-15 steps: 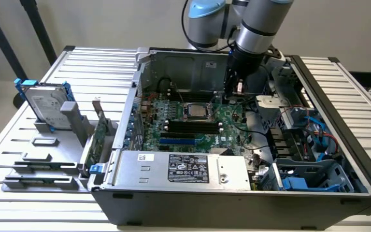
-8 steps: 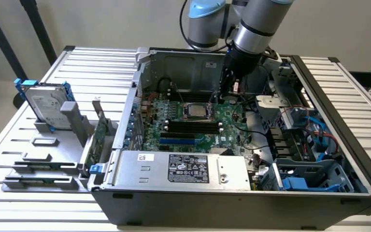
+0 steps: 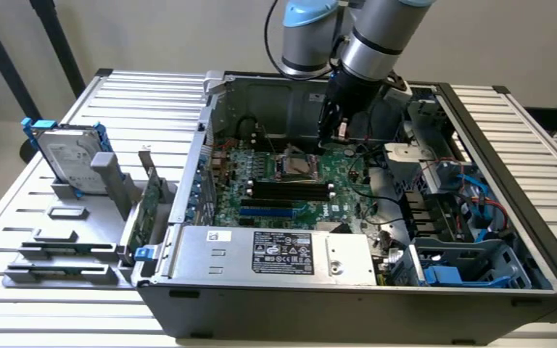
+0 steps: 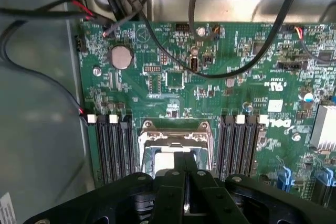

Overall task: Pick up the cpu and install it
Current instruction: 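Close the cpu cover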

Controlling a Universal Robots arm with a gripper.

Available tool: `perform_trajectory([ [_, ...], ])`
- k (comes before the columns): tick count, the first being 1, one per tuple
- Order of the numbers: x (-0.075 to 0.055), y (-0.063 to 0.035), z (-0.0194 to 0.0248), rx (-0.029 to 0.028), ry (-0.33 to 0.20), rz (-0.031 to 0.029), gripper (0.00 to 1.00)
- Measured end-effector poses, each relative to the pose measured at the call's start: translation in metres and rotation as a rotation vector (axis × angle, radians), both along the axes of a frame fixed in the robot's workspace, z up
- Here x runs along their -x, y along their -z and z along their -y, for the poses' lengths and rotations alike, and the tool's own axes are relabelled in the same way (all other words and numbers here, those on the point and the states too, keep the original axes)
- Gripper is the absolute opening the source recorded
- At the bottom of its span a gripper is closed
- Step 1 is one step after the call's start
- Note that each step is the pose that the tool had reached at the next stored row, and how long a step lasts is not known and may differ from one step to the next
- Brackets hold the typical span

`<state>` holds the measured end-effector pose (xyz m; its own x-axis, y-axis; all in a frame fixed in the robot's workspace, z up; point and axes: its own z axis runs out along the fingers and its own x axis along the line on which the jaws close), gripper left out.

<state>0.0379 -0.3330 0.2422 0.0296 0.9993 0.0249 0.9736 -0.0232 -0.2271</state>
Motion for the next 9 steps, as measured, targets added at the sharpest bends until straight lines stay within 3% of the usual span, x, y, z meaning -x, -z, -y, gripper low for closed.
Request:
perform_trajectory([
  [9,0.017,0.0002,0.0000,0.0001,0.000,-0.0540,0.11],
])
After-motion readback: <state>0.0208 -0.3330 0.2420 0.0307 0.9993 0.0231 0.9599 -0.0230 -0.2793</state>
